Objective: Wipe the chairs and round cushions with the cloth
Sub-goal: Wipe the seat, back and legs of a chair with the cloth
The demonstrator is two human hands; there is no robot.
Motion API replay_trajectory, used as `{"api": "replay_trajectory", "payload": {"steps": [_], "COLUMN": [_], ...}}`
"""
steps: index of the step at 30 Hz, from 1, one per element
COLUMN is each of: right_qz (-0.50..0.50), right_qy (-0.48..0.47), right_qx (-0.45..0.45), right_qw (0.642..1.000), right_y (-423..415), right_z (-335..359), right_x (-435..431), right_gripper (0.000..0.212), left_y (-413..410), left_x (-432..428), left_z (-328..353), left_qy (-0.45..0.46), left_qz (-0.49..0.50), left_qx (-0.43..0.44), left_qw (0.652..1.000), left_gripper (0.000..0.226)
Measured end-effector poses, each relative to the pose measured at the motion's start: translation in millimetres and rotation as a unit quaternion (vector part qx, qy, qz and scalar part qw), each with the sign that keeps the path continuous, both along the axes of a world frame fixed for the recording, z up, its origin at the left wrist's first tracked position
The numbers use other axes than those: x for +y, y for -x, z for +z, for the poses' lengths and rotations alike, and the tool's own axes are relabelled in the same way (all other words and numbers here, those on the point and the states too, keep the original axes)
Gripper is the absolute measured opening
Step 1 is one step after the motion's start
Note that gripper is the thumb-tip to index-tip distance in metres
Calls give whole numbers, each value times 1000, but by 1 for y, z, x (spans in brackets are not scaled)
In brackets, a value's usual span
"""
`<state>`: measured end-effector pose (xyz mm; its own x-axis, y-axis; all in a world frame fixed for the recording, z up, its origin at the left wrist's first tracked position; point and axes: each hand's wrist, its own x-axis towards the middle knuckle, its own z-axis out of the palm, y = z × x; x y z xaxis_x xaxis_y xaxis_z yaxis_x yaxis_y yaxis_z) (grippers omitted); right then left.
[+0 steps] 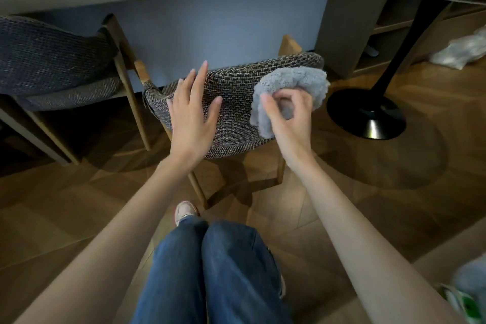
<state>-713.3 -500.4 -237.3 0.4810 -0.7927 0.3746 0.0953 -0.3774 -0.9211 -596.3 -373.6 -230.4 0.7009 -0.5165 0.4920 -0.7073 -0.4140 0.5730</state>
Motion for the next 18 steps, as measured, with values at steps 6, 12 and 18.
{"api": "replay_trajectory", "payload": {"steps": [6, 12, 18], "right_qz": [-93, -172, -218], "right_qy": [-43, -38, 26], "right_qx": [-98, -122, -109], "right_qw": [990, 977, 970], "right_y": [-17, -51, -60], "right_z": [-16, -22, -39], "right_x": [-15, -9, -4], "right_gripper": [47, 51, 46], "left_y": [-22, -25, -25], "left_x": [-15, -22, -27], "left_z": [-7, -19, -23], "left_qy": [29, 67, 86], "left_qz": [-14, 5, 17], "left_qx": [-27, -28, -15], "left_qw": [999, 997, 996], "left_gripper": [43, 38, 36]}}
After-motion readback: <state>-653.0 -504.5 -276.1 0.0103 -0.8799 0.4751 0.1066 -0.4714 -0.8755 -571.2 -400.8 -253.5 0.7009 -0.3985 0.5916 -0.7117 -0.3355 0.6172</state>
